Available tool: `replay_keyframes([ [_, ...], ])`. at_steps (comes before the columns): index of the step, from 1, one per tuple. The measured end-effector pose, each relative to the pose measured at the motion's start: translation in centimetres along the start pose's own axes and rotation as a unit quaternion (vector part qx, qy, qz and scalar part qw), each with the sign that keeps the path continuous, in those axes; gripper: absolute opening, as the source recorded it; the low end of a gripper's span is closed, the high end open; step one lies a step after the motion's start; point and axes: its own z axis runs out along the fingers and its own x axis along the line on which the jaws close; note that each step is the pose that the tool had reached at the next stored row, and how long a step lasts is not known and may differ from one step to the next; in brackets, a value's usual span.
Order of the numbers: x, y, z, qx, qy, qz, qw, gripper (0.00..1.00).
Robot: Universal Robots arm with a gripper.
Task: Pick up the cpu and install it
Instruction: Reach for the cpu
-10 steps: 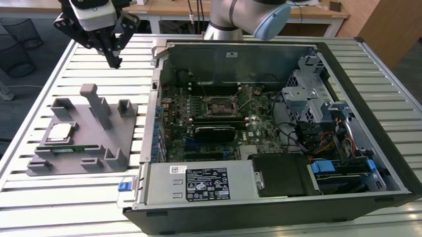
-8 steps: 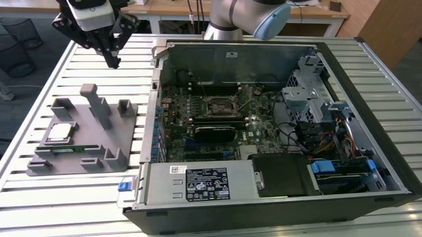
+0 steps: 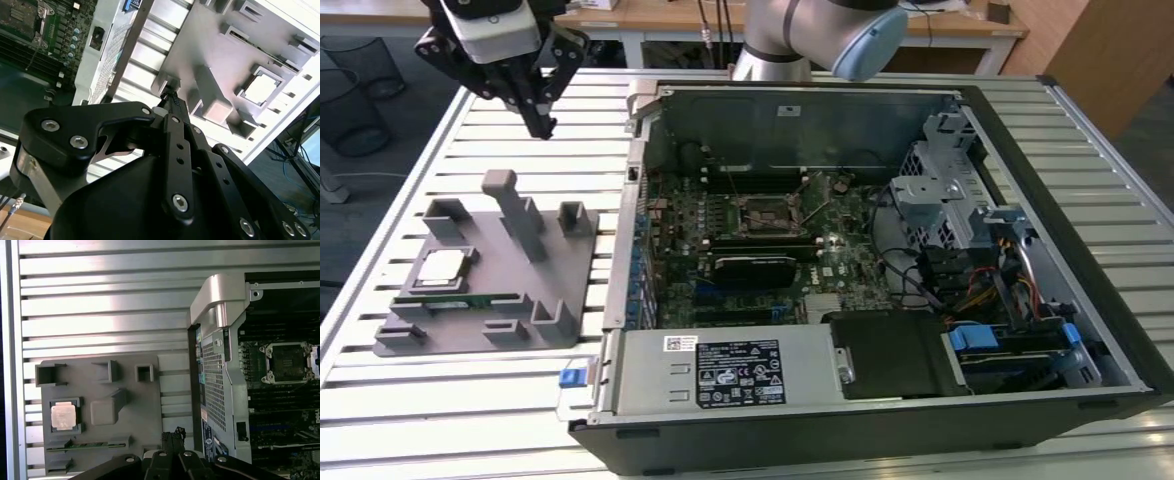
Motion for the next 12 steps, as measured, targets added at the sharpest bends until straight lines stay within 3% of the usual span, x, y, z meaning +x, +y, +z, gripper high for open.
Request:
replay_keyframes([
  [12, 1.1, -0.08, 0.05, 0.0, 0.0, 0.0, 1.0, 0.11],
])
